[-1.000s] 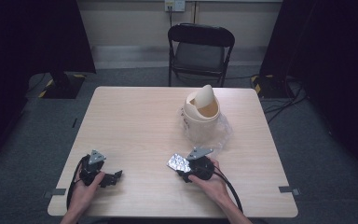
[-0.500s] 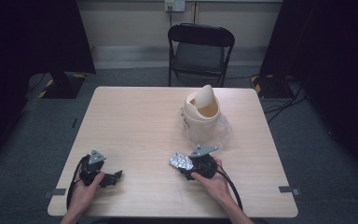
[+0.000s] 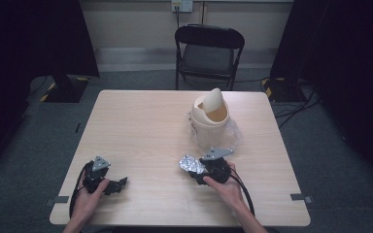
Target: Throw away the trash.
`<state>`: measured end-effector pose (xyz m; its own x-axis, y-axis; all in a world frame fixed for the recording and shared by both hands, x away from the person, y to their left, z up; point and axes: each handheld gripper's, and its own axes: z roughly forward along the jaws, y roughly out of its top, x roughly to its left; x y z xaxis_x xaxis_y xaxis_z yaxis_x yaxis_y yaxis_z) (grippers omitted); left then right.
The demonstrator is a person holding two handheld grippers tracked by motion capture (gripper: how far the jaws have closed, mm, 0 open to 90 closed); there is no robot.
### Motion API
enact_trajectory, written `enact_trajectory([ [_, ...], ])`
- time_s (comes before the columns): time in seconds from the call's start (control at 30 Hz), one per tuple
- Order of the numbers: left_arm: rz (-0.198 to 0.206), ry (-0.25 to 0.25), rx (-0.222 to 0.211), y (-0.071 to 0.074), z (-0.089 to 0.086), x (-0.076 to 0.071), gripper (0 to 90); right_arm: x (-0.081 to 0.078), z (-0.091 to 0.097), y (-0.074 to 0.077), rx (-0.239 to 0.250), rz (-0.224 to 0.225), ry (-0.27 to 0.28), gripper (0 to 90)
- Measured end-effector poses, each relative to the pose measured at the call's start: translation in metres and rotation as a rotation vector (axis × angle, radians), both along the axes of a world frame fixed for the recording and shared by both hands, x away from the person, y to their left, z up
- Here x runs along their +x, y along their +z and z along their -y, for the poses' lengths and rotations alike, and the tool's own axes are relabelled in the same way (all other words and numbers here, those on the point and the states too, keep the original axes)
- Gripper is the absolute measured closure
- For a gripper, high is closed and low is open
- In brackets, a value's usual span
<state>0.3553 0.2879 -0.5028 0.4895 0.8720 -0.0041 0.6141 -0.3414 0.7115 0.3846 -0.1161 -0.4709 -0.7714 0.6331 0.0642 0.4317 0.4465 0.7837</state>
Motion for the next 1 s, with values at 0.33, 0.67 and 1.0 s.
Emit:
enact_trajectory([
  [0.33,0.0,0.0,0.0,0.0,0.0,0.0,0.0,-0.001,0.016,0.013,0.03,0.019,-0.014,34.1],
  [0.67,0.0,0.0,0.0,0.0,0.0,0.0,0.0,-0.001,0.032,0.03,0.053,0.04,-0.028,34.1],
  [1.0,0.0,0.0,0.0,0.0,0.0,0.0,0.0,0.0,0.044,0.047,0.069,0.068,-0.042,34.1],
])
